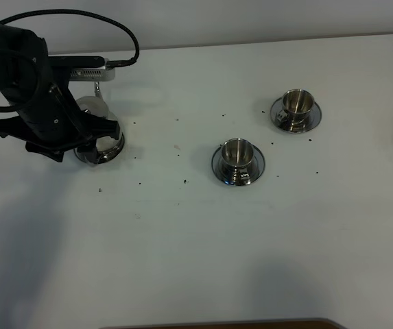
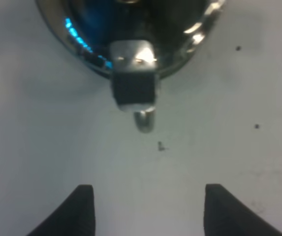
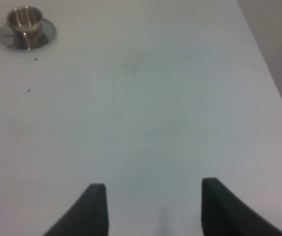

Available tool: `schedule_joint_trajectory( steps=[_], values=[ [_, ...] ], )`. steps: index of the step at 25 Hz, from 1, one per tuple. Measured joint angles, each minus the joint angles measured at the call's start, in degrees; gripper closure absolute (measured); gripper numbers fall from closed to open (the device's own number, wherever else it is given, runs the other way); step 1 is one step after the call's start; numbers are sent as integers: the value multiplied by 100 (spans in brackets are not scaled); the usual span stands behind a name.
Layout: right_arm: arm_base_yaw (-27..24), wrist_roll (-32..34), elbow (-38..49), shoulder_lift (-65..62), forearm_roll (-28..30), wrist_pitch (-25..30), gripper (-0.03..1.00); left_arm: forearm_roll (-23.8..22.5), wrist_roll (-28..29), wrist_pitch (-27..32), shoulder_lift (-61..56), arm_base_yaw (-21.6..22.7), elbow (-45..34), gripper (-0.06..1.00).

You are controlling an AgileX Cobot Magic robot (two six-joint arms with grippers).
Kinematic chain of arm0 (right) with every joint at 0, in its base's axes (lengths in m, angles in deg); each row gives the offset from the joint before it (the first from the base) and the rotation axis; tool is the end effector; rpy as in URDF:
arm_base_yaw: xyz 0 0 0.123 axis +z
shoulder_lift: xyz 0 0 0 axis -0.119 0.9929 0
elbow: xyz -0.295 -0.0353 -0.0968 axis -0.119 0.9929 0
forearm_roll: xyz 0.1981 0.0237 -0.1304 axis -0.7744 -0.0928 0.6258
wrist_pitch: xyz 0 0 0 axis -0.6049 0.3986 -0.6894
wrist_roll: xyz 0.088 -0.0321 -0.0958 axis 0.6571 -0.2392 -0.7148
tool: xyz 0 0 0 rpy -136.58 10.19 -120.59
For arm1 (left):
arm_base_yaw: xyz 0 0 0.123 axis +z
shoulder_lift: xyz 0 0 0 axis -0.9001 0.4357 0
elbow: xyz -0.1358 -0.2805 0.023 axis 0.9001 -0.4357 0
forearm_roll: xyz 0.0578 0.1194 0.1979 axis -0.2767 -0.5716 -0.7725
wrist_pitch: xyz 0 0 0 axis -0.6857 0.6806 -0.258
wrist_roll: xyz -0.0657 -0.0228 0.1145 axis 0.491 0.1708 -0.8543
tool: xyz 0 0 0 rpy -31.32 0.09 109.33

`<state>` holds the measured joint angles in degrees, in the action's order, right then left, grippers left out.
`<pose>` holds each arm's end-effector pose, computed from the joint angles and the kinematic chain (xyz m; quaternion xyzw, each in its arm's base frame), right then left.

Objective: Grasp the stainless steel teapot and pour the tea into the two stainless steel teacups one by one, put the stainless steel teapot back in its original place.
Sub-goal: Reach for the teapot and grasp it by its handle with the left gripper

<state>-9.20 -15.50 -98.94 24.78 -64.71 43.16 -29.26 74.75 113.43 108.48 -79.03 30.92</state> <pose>-0.0127 0.0060 0.2517 -0.0629 0.8576 -0.0346 0.5092 0.3655 -0.0874 0.1949 0.0304 0.9910 0.0055 0.1303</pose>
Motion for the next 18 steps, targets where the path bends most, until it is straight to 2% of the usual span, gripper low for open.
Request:
schedule_joint_trajectory(
  steps=[18],
  values=[
    [0,0,0,0,0,0,54,-226,0,-901,440,35,-60,40]
  ],
)
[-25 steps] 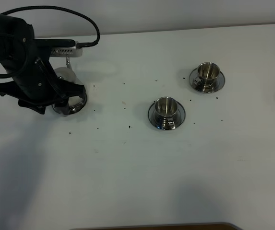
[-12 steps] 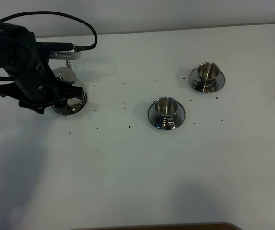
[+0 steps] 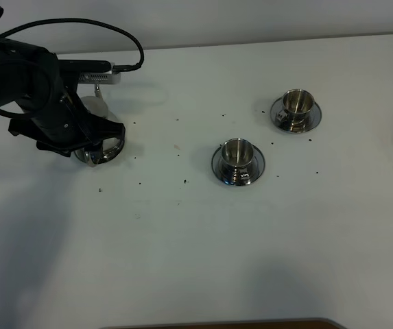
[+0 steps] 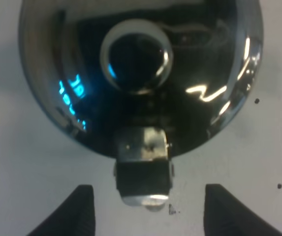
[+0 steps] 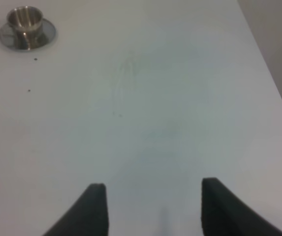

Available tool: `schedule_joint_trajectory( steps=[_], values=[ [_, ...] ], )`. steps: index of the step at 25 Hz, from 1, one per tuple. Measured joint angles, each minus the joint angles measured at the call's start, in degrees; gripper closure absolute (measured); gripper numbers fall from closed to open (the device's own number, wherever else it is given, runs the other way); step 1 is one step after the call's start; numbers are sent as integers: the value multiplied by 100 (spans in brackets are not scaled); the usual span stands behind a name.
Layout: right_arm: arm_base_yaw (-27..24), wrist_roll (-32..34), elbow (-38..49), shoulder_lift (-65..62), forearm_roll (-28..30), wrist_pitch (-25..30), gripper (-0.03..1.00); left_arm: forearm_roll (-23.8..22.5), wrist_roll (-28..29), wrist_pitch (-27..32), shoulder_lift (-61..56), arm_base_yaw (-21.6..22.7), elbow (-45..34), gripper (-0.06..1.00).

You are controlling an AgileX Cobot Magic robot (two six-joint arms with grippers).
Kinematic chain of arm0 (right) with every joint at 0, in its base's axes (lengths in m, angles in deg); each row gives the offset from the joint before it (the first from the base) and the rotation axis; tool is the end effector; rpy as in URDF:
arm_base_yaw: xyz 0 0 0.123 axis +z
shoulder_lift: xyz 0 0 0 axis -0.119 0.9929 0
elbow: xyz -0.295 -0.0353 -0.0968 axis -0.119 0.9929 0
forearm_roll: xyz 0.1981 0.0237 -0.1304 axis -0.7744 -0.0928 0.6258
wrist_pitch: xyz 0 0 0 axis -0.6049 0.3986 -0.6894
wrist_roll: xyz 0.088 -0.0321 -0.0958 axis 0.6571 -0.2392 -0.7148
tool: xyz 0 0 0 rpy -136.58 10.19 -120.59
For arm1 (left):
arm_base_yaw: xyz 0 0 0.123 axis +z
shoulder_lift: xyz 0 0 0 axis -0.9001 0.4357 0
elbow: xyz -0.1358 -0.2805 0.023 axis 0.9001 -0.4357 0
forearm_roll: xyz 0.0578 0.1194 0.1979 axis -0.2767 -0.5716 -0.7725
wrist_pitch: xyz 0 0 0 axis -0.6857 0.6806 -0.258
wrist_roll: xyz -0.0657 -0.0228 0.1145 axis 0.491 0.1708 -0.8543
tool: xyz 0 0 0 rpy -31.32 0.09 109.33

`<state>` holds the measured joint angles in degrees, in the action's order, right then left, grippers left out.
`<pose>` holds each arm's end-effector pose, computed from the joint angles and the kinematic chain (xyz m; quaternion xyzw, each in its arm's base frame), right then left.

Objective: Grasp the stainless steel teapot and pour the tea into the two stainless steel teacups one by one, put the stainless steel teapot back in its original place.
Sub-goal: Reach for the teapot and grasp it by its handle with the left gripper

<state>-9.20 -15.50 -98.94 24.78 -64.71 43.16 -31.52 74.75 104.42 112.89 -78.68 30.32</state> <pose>-0.0127 0.0060 0.2517 -0.0629 0.8576 -0.0346 0.5092 0.3884 -0.0889 0.1686 0.0448 0.9850 0.0084 0.1664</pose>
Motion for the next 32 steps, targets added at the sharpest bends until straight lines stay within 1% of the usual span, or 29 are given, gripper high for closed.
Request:
schedule_joint_trajectory(
  steps=[4,12,23,28,32],
  values=[
    [0,0,0,0,0,0,54,-6,0,-74,140,0,0,40],
    [0,0,0,0,0,0,54,-6,0,-473,305,0,0,40],
    [0,0,0,0,0,0,54,-6,28,-633,340,0,-4,41],
    [0,0,0,0,0,0,54,-6,28,-628,340,4,-6,47],
    [0,0,0,0,0,0,54,-6,28,-623,340,4,-6,57]
  ],
)
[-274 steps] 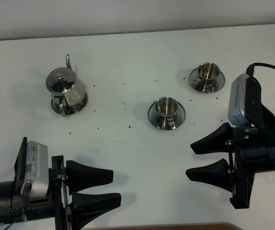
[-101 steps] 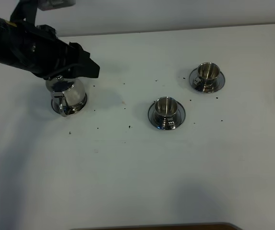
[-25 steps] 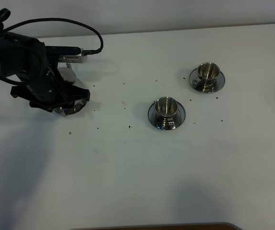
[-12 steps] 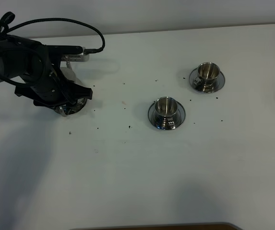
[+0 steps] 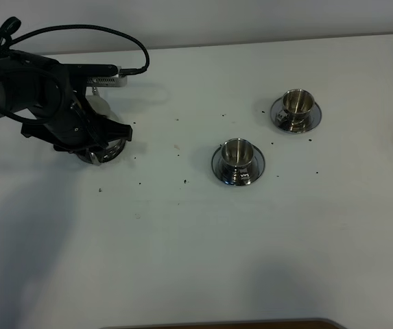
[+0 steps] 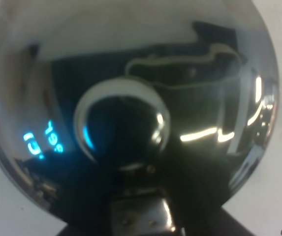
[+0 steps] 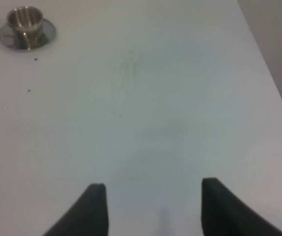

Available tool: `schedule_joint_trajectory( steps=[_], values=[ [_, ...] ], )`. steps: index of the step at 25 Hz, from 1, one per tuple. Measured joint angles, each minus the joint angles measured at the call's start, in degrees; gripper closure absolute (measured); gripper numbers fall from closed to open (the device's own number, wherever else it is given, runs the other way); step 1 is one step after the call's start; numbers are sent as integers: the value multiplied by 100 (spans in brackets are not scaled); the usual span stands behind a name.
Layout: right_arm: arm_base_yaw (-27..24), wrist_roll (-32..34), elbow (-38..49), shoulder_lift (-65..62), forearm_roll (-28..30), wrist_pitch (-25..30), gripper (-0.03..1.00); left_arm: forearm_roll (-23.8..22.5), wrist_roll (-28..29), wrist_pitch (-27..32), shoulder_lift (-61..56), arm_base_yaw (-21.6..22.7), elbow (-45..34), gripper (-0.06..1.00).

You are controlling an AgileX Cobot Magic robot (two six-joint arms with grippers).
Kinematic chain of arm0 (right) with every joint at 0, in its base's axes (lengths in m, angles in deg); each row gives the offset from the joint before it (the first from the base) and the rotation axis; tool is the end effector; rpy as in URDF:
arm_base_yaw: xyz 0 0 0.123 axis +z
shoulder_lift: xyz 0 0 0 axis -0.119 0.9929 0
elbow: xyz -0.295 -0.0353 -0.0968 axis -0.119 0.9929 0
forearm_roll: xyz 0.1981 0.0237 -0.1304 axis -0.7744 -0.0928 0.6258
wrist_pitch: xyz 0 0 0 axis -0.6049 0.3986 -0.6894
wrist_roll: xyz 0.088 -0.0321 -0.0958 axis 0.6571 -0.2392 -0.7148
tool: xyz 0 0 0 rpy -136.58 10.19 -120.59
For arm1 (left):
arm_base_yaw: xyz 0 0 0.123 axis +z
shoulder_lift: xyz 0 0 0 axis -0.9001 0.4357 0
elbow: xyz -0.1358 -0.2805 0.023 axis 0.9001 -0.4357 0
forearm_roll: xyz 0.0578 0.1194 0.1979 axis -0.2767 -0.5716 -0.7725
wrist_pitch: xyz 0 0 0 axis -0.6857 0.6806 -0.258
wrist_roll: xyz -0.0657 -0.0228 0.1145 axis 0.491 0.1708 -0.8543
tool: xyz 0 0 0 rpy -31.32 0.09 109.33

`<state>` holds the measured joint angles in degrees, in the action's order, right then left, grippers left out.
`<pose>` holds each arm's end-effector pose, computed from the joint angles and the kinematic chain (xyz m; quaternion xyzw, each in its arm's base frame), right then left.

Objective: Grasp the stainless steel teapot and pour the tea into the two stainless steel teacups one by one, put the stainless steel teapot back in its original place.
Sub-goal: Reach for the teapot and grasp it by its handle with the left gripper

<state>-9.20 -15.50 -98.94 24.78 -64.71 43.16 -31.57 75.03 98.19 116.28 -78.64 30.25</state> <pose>-0.0127 0.0060 0.2517 -0.0629 0.8576 -0.0346 0.5092 0.4031 -0.0939 0.1491 0.0464 0.9810 -0.0014 0.1885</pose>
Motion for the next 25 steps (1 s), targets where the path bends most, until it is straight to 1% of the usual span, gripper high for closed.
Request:
schedule_joint_trajectory(
  steps=[4,25],
  values=[
    [0,0,0,0,0,0,54,6,0,-13,0,0,0,69],
    [0,0,0,0,0,0,54,6,0,-33,0,0,0,69]
  ],
)
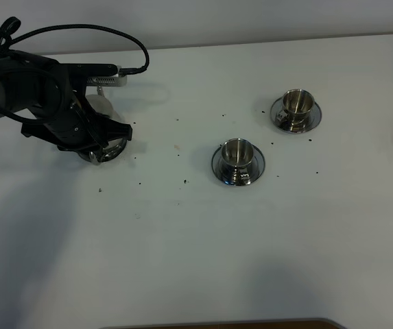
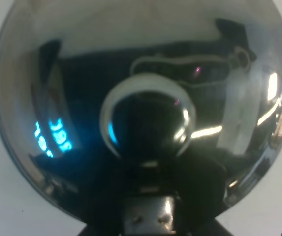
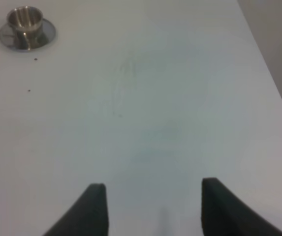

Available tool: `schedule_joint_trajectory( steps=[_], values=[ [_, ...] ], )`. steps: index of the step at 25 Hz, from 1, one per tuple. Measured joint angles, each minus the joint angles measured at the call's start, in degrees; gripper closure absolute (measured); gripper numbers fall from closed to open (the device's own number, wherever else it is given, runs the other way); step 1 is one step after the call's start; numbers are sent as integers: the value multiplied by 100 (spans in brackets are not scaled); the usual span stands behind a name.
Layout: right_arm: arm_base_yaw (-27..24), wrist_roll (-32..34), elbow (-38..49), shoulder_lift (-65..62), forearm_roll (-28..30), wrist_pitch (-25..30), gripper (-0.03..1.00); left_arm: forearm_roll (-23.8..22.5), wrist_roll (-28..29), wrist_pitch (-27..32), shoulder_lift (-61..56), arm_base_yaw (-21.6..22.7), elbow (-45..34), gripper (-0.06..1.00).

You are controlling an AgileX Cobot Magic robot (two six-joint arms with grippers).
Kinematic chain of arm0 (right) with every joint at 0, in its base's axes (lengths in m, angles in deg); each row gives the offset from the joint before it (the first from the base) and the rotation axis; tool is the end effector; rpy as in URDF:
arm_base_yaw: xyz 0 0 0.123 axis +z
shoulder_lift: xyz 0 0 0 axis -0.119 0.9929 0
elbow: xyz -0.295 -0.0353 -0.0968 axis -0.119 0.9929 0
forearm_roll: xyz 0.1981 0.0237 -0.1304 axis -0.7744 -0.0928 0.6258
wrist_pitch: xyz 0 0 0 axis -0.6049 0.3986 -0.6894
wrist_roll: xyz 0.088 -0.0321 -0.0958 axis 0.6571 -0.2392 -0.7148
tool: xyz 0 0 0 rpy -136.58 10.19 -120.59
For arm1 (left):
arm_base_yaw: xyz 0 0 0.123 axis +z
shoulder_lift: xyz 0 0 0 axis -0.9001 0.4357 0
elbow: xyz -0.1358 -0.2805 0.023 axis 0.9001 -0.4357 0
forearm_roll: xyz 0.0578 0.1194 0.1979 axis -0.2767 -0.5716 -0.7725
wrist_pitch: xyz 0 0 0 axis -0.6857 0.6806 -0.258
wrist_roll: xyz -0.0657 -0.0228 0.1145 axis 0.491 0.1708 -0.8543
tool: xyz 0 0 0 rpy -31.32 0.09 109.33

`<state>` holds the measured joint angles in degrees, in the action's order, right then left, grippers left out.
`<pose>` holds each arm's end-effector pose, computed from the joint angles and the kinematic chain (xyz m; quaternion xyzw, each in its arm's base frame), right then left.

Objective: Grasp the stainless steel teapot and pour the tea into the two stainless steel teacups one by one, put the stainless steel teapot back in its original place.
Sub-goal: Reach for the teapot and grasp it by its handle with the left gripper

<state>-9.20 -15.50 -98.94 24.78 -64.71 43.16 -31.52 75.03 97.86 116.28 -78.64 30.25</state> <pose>-0.0127 0.0060 0.2517 -0.0629 0.8576 -0.0346 0.5092 0.4037 -0.0942 0.1494 0.0462 0.9805 -0.0025 0.1912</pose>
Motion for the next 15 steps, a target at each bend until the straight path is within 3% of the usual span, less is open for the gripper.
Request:
schedule_joint_trajectory(
  steps=[15],
  values=[
    [0,0,0,0,0,0,54,-4,-6,-6,-35,0,0,69]
  ],
)
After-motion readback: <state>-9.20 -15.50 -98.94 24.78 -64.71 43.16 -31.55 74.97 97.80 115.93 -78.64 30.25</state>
